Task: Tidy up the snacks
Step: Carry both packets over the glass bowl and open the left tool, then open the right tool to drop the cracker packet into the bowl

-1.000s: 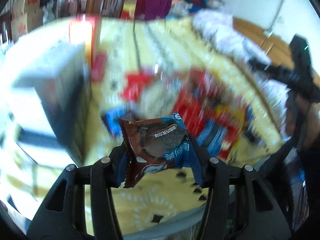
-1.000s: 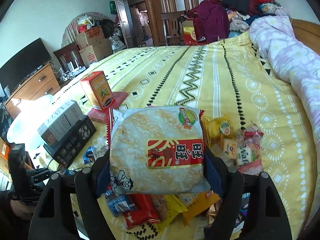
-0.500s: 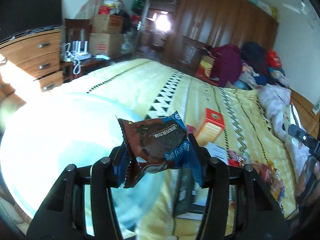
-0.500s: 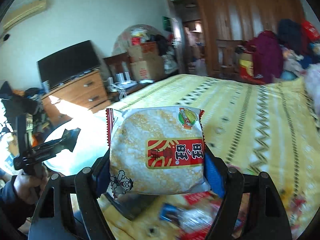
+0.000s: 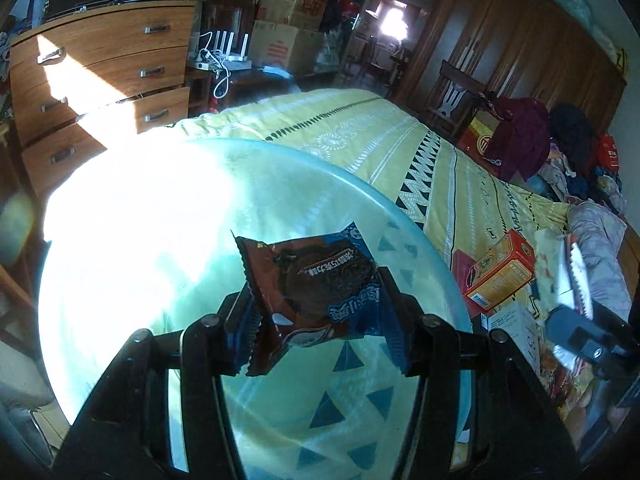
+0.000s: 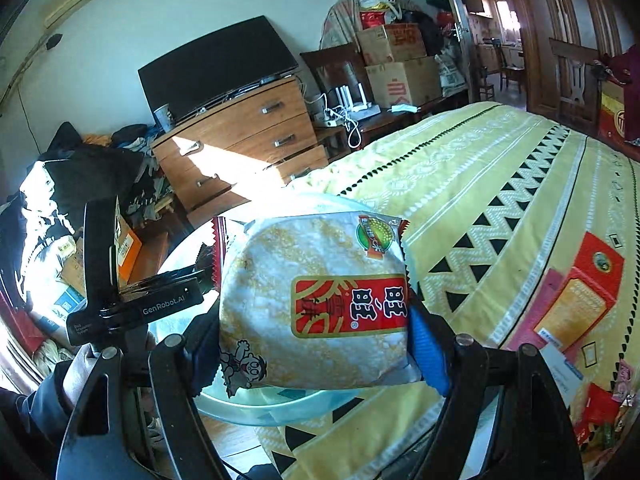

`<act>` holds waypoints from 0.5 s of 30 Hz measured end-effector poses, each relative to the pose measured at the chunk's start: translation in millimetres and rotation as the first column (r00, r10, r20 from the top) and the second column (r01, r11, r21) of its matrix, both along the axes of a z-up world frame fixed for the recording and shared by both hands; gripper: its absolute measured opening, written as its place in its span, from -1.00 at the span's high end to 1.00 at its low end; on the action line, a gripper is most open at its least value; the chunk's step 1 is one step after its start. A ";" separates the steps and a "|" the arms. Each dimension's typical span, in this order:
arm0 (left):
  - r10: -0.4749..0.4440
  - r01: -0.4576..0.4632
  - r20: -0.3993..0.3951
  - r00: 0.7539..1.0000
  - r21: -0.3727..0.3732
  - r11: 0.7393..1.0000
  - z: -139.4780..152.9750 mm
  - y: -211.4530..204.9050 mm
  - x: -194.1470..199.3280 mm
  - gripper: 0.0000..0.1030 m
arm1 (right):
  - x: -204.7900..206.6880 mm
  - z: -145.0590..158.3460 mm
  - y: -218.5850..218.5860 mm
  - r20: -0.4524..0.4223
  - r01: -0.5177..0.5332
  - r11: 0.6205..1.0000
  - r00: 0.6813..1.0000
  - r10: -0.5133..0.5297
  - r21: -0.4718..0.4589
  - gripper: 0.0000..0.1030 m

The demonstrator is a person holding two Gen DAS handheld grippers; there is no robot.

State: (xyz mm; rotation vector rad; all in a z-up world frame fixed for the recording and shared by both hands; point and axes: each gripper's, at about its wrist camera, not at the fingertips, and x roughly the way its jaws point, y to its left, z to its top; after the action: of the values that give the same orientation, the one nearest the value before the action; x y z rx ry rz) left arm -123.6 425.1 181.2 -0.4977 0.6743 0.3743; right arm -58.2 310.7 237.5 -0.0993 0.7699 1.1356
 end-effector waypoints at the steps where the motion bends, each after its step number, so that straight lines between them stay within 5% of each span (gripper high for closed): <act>1: 0.001 -0.001 0.001 1.000 -0.003 1.000 1.1 2.9 0.0 -0.08 | 0.7 -6.0 4.7 -0.011 -0.010 1.000 1.000 0.009 -0.010 -0.61; 15: 0.029 -0.028 0.032 0.999 -0.019 0.999 6.3 13.2 -9.1 -0.65 | -3.4 -28.5 30.9 -0.027 -0.014 0.998 1.000 0.012 -0.055 -0.83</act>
State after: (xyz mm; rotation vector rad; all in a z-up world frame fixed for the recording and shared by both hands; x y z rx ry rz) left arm -132.7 438.4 187.5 -0.5301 0.6407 0.3868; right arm -61.6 341.6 209.0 -0.1360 0.8253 1.1304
